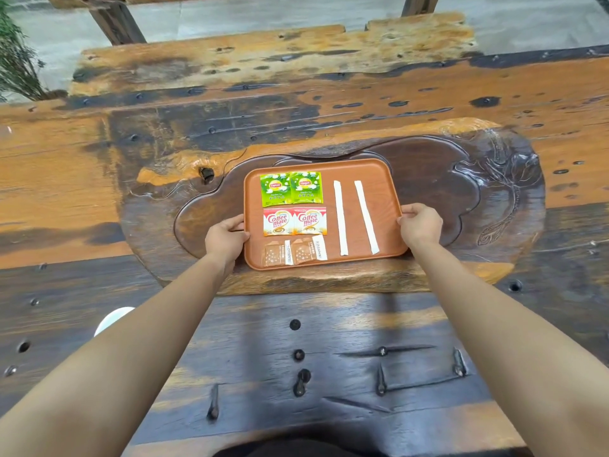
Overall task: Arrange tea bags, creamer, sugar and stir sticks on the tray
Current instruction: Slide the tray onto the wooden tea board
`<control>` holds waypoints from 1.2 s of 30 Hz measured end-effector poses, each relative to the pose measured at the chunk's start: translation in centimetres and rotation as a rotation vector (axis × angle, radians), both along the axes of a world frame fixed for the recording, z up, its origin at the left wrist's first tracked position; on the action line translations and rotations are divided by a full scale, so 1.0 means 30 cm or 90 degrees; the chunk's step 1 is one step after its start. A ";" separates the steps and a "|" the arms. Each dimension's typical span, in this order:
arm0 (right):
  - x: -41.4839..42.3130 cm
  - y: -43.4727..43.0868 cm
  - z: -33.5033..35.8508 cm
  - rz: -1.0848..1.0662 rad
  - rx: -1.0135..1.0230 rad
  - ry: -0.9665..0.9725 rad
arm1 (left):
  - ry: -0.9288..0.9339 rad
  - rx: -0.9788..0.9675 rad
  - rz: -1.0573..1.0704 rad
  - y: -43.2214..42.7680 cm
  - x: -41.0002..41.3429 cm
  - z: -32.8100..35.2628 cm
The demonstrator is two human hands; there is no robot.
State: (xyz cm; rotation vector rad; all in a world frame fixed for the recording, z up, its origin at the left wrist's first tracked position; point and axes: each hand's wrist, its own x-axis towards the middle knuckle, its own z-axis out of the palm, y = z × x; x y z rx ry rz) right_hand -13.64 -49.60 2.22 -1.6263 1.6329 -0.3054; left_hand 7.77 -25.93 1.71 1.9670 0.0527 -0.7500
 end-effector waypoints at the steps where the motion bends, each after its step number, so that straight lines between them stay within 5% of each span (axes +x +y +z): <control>1: 0.004 -0.005 -0.001 0.000 -0.002 -0.002 | 0.000 0.002 0.001 -0.006 0.005 0.000; 24: 0.006 -0.012 0.072 0.181 -0.006 0.081 | -0.083 0.116 -0.118 -0.014 0.000 0.033; 30: 0.069 0.078 0.101 0.133 -0.042 0.160 | -0.154 0.167 -0.170 0.083 -0.025 0.093; 36: 0.205 0.249 0.147 0.327 -0.092 0.214 | -0.200 0.217 -0.248 0.260 -0.011 0.168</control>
